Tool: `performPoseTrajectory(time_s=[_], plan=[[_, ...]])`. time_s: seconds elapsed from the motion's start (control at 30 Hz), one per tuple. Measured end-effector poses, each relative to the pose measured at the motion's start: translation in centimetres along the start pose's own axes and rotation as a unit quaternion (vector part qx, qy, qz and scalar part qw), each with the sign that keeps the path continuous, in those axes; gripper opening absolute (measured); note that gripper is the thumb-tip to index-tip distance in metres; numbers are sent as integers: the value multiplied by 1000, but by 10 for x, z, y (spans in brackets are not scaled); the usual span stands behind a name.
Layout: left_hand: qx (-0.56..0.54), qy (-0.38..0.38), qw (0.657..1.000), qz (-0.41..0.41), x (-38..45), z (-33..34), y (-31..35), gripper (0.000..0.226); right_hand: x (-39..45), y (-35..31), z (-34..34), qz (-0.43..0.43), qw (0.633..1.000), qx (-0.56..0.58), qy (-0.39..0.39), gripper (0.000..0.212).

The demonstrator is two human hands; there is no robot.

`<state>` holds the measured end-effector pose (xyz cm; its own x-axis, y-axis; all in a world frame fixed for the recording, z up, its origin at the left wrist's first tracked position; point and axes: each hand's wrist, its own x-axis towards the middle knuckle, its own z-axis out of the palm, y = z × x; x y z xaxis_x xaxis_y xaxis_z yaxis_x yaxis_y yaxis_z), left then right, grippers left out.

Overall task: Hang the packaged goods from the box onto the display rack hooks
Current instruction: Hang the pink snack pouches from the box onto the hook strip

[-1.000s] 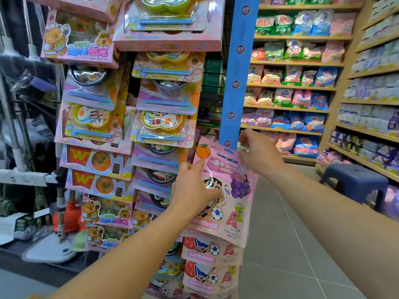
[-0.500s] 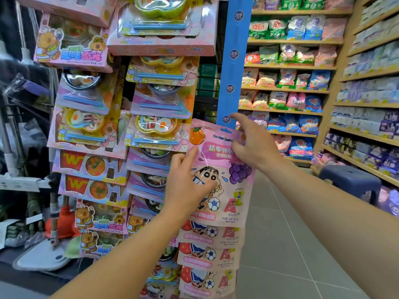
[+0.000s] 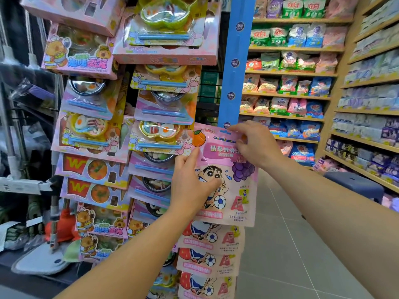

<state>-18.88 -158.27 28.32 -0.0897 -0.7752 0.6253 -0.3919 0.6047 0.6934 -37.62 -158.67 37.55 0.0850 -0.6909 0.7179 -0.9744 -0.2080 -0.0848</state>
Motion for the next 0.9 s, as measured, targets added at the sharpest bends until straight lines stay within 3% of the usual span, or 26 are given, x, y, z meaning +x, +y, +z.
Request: performPoseTrajectory(time_s=[0.2, 0.47, 0.77, 0.9], plan=[[11, 7, 1000, -4, 4, 3, 4, 94, 4, -7, 1, 13, 995, -58, -83, 65], [37, 11, 999, 9, 4, 0, -2, 93, 3, -8, 8, 34, 996, -25, -80, 60], [31, 6, 999, 12, 10, 8, 0, 93, 17, -5, -4, 119, 983, 61, -126, 30], [28, 9, 999, 16, 13, 10, 3, 92, 13, -4, -4, 113, 986, 91, -78, 40]])
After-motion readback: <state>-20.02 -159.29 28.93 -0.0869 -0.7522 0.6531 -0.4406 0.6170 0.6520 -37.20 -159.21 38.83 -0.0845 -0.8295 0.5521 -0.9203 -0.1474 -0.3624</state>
